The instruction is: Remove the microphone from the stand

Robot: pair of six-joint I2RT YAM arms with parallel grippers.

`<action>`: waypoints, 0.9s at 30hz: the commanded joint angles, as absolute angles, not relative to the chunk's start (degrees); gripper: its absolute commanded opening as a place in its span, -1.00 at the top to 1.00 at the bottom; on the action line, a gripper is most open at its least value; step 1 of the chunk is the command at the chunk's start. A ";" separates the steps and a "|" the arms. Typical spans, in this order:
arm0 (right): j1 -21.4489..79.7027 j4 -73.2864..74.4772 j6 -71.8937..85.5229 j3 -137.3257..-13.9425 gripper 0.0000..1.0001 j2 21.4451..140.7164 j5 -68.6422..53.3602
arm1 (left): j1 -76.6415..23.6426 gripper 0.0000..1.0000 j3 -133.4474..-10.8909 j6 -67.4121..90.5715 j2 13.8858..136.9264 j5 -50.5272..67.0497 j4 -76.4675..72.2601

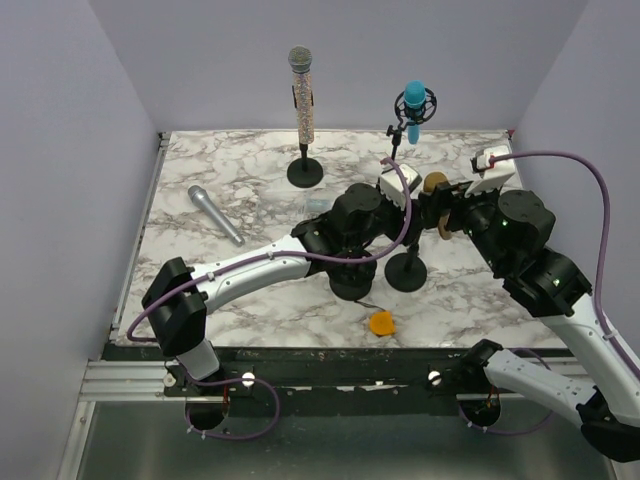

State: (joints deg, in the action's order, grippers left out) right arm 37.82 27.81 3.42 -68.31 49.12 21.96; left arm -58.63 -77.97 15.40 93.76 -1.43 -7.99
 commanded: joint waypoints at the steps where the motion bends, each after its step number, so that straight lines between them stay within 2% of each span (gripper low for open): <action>1: 38.01 25.56 2.27 -67.65 -0.60 49.27 21.50 | -58.47 -0.31 -75.01 12.96 90.58 1.60 -10.04; 2: 38.05 26.10 2.51 -67.60 -0.61 49.44 21.57 | -58.24 -0.46 -74.05 12.69 89.76 2.81 -10.79; 5: 38.01 26.19 2.73 -66.91 -0.65 49.39 20.78 | -57.14 -0.68 -72.09 12.40 87.87 6.02 -11.93; 7: 38.06 26.23 2.73 -66.84 -0.66 49.52 20.72 | -56.49 -0.92 -70.03 12.35 86.33 8.11 -13.39; 16: 38.05 27.52 1.67 -66.53 -0.59 50.30 24.72 | -52.94 -0.93 -64.33 11.09 82.69 20.17 -19.96; 20: 38.05 27.31 1.93 -66.63 -0.43 50.80 24.57 | -50.68 -0.94 -64.24 11.77 85.82 28.24 -26.85; 27: 38.05 26.28 1.74 -66.71 -0.26 51.78 23.87 | -50.63 -0.96 -65.48 10.22 90.69 28.04 -34.01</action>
State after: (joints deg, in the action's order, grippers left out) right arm 37.82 27.00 2.37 -67.18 51.11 23.18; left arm -50.52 -64.55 11.53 88.07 24.45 -27.29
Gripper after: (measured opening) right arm 0.650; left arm 0.978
